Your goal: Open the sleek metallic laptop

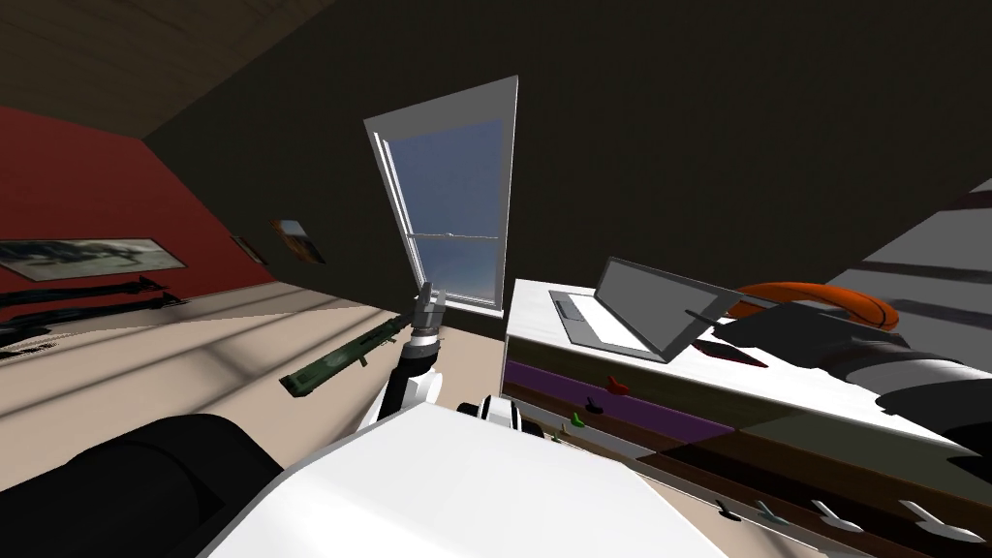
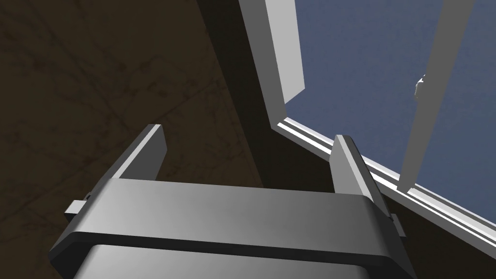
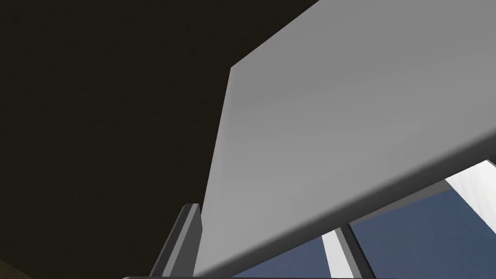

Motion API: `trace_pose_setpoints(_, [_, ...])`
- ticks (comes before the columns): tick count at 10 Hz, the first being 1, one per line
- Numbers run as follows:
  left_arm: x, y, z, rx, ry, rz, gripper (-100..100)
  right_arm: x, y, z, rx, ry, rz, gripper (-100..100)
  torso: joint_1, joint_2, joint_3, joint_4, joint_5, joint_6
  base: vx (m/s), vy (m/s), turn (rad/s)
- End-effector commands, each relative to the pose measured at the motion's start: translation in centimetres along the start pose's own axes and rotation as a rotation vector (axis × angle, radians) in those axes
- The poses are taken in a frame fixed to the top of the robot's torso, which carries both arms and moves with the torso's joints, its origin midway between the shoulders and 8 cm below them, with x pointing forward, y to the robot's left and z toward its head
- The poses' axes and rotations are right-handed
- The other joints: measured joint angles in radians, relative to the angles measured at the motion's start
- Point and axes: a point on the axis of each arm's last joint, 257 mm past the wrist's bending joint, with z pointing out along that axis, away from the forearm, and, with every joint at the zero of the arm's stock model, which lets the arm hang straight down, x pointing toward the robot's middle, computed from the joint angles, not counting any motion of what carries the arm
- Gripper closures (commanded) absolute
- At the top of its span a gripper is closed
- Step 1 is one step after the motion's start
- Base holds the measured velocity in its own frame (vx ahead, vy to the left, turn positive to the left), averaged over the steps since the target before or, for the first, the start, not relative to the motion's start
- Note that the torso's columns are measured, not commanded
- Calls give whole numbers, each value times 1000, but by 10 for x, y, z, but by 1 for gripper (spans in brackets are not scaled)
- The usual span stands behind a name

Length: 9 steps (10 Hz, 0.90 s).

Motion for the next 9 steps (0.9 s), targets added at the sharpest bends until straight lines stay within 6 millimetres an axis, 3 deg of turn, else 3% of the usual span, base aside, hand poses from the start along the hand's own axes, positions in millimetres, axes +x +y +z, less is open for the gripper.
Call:
trace_pose_setpoints(1, [0, 0, 0, 0, 0, 0, 0, -8, 12, 0, -28, -1, -129, 100, -3, 0, -2, 1, -1, 1, 18, 66, -33])
trace_pose_setpoints(6, [0, 0, 0, 0, 0, 0, 0, -27, 28, 0, -56, -22, -322, 100, 1, 3, -1, 5, 3, -1, 16, 54, -39])
trace_pose_setpoints(7, [0, 0, 0, 0, 0, 0, 0, -23, 28, -1, -58, -17, -292, 100, 2, 3, 0, 5, 4, -1, 5, 22, -6])
trace_pose_setpoints(9, [0, 0, 0, 0, 0, 0, 0, -21, 45, -4, -72, -7, -422, 100, 2, 2, -1, 5, 3, -1, 14, 53, -3])
